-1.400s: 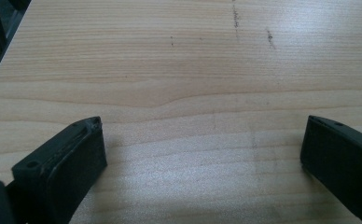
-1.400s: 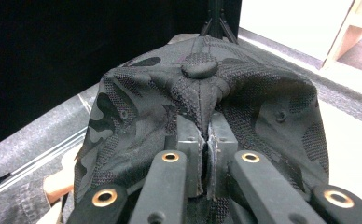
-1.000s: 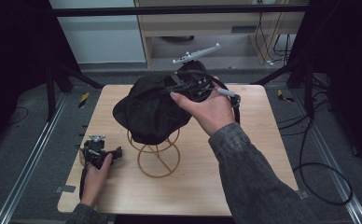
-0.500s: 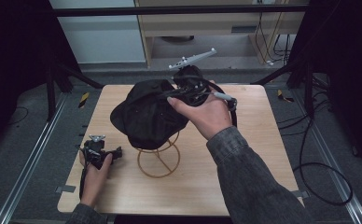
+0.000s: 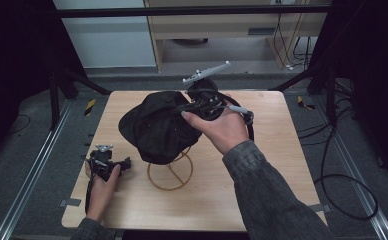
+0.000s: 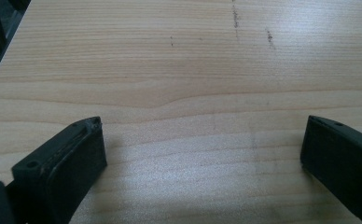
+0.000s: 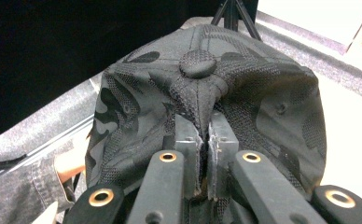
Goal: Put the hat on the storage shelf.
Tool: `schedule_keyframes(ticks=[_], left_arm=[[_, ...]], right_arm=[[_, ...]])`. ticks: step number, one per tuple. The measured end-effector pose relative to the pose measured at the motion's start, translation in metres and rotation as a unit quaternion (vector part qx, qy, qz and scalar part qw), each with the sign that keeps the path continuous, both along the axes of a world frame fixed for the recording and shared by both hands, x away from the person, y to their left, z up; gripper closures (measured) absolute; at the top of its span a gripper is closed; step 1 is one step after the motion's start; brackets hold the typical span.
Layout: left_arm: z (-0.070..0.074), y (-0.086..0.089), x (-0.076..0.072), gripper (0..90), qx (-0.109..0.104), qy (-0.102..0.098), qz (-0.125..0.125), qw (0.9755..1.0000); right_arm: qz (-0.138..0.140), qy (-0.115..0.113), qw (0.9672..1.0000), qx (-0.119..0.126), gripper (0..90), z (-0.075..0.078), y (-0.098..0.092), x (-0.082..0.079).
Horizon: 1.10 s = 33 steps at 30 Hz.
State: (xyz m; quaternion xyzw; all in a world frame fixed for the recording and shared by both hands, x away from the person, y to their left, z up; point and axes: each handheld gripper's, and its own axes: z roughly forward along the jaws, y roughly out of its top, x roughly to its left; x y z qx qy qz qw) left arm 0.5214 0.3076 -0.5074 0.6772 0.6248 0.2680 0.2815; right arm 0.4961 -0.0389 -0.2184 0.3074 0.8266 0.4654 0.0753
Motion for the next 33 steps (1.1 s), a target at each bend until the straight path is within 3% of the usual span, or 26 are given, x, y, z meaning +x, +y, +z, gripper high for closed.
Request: schedule_keyframes(ticks=[21,33], left_arm=[[0.000,0.000,0.000,0.0,0.001,-0.001,0.000,1.0000],[0.000,0.000,0.000,0.0,0.000,0.000,0.000,1.0000]], right_arm=[[-0.003,0.013,0.9997,-0.021,85.1,-0.031,0.001,0.000],[-0.007,0.020,0.9994,-0.027,84.7,-0.037,0.004,0.006]])
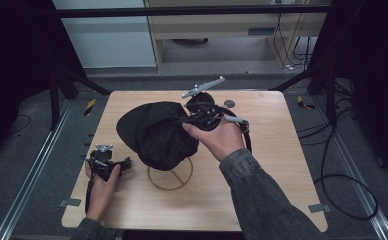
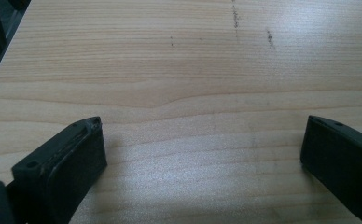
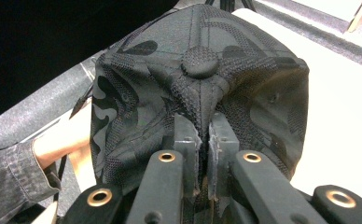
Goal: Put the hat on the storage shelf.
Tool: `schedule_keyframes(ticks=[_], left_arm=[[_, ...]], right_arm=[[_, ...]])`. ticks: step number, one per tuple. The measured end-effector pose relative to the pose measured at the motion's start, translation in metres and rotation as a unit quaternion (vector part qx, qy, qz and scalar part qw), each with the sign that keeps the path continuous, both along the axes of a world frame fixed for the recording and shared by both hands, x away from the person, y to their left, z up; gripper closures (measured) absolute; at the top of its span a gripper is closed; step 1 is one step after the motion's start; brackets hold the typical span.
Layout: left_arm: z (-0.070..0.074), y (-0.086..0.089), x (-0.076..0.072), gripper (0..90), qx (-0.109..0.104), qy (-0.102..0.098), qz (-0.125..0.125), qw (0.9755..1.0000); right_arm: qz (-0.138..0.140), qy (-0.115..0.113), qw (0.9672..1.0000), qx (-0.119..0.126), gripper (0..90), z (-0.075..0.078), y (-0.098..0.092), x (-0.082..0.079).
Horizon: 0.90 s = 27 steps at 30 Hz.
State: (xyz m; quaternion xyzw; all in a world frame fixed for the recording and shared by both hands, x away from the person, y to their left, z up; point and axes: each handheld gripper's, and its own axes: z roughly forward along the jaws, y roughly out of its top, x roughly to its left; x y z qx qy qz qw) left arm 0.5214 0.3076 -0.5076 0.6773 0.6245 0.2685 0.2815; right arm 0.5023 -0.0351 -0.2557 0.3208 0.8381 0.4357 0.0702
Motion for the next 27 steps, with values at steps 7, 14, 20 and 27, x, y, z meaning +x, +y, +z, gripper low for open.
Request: schedule_keyframes(ticks=[7,14,20,27], left_arm=[[0.0000,0.0000,0.0000,0.0,0.000,0.000,0.000,1.0000],[0.0000,0.0000,0.0000,0.0,0.000,0.000,0.000,1.0000],[0.0000,0.0000,0.0000,0.0,0.000,0.000,0.000,1.0000],[0.0000,0.0000,0.0000,0.0,0.000,0.000,0.000,1.0000]], right_arm=[[0.001,0.000,0.9999,-0.011,84.0,-0.0039,0.0042,0.0011],[0.000,-0.001,0.9999,-0.012,84.0,-0.0023,0.0061,0.0014],[0.001,0.002,0.9999,-0.013,83.6,-0.0013,0.0073,0.0033],[-0.001,0.005,0.9999,-0.015,82.3,-0.0005,0.0071,0.0064]])
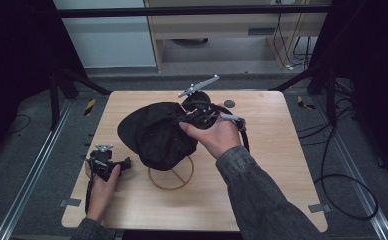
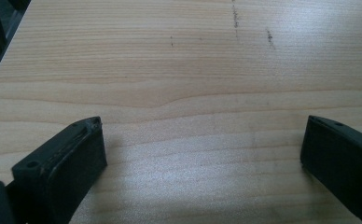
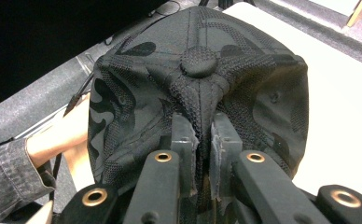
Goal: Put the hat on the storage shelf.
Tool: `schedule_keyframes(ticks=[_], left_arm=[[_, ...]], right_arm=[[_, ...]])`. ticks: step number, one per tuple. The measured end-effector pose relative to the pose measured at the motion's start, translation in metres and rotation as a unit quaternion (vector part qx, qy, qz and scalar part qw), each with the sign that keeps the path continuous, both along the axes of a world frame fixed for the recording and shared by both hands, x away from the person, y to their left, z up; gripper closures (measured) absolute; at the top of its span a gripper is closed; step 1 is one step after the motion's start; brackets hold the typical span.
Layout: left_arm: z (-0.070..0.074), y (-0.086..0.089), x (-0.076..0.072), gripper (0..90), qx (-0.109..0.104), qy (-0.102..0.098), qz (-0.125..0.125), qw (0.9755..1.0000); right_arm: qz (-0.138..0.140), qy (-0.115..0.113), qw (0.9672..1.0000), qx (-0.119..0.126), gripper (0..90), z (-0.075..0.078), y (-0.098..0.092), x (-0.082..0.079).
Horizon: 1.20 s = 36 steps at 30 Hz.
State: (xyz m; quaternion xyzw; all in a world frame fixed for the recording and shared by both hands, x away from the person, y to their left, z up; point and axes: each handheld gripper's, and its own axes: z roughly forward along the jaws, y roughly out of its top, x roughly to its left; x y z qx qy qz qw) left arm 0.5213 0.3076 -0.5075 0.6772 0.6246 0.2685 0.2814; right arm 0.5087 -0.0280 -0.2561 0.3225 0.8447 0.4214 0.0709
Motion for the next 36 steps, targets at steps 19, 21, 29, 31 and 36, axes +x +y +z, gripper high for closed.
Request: schedule_keyframes(ticks=[19,21,29,31,36], left_arm=[[0.000,0.000,0.000,0.0,0.001,0.001,-0.001,1.0000],[0.000,0.000,0.000,0.0,0.001,0.002,-0.002,1.0000],[0.000,0.000,0.000,0.0,0.001,0.002,-0.002,1.0000],[0.000,0.000,0.000,0.0,0.002,0.002,-0.002,1.0000],[0.000,0.000,0.000,0.0,0.001,0.002,-0.002,1.0000]], right_arm=[[-0.007,-0.001,0.9999,0.008,73.2,0.001,-0.003,0.003],[-0.007,0.001,0.9999,0.013,72.8,0.002,-0.004,0.002],[-0.006,-0.001,0.9998,0.018,72.5,0.005,-0.006,0.000],[-0.005,-0.002,0.9998,0.019,72.5,0.005,-0.007,0.000],[-0.005,-0.004,0.9997,0.024,72.5,0.008,-0.010,-0.003]])
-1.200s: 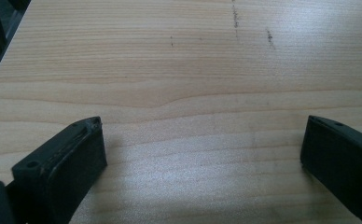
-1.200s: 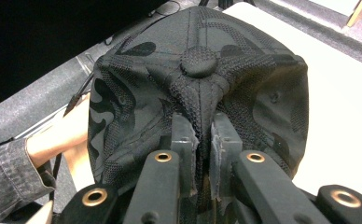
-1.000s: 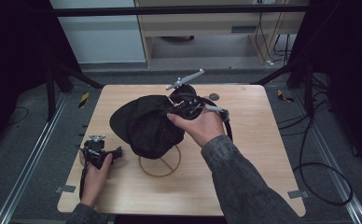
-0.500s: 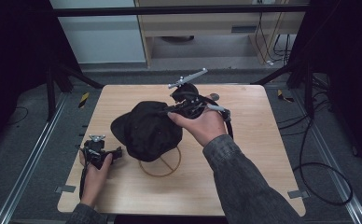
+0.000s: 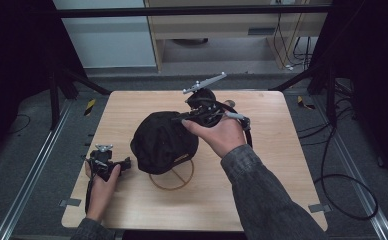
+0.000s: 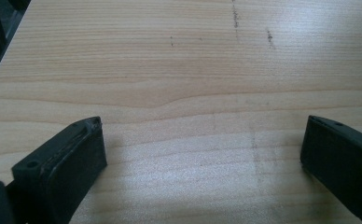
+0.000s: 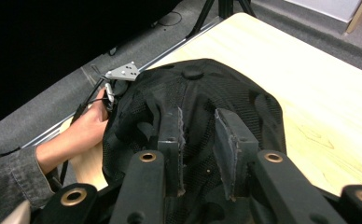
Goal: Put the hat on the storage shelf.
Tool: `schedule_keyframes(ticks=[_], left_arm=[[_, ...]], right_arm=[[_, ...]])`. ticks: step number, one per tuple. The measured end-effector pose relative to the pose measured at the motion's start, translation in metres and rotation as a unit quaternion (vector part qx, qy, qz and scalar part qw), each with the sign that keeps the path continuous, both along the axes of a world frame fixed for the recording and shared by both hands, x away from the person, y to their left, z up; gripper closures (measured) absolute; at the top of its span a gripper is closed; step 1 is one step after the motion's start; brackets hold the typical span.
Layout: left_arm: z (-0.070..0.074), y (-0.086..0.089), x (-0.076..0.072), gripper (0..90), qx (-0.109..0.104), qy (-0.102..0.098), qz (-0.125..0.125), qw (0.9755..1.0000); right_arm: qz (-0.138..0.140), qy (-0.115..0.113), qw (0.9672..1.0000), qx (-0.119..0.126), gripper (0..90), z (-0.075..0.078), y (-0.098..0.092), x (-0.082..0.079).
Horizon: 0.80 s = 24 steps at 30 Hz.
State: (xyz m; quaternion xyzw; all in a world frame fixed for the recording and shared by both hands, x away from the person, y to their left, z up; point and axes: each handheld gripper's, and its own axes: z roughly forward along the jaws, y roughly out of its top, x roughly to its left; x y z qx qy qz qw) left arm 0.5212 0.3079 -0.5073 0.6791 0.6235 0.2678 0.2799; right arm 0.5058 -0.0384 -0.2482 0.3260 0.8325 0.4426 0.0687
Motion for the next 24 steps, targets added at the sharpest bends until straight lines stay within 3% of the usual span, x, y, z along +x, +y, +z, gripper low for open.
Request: schedule_keyframes(ticks=[14,19,24], left_arm=[[0.000,0.000,0.000,0.0,0.000,0.000,0.000,1.0000],[0.000,0.000,0.000,0.0,0.000,0.000,0.000,1.0000],[0.000,0.000,0.000,0.0,0.000,0.000,0.000,1.0000]], right_arm=[[-0.004,-0.011,0.9999,0.006,70.7,0.008,-0.010,-0.006],[-0.017,-0.017,0.9997,0.006,58.5,0.010,-0.016,-0.008],[-0.041,-0.035,0.9985,0.010,39.0,0.011,-0.023,-0.011]])
